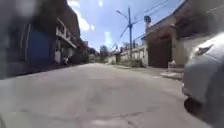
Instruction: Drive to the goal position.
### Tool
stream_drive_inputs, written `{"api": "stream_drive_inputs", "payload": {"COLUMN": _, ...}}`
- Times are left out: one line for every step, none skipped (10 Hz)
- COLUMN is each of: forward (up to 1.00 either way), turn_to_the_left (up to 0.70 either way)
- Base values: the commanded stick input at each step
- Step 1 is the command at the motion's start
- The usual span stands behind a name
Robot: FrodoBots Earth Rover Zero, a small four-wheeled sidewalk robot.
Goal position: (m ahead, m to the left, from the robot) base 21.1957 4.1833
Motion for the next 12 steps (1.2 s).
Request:
{"api": "stream_drive_inputs", "payload": {"forward": 0.98, "turn_to_the_left": 0.00}}
{"api": "stream_drive_inputs", "payload": {"forward": 0.98, "turn_to_the_left": -0.01}}
{"api": "stream_drive_inputs", "payload": {"forward": 0.98, "turn_to_the_left": -0.02}}
{"api": "stream_drive_inputs", "payload": {"forward": 0.98, "turn_to_the_left": -0.01}}
{"api": "stream_drive_inputs", "payload": {"forward": 0.98, "turn_to_the_left": 0.00}}
{"api": "stream_drive_inputs", "payload": {"forward": 0.98, "turn_to_the_left": 0.00}}
{"api": "stream_drive_inputs", "payload": {"forward": 0.98, "turn_to_the_left": 0.00}}
{"api": "stream_drive_inputs", "payload": {"forward": 0.98, "turn_to_the_left": 0.00}}
{"api": "stream_drive_inputs", "payload": {"forward": 0.98, "turn_to_the_left": 0.00}}
{"api": "stream_drive_inputs", "payload": {"forward": 0.98, "turn_to_the_left": 0.01}}
{"api": "stream_drive_inputs", "payload": {"forward": 0.98, "turn_to_the_left": 0.02}}
{"api": "stream_drive_inputs", "payload": {"forward": 0.98, "turn_to_the_left": 0.04}}
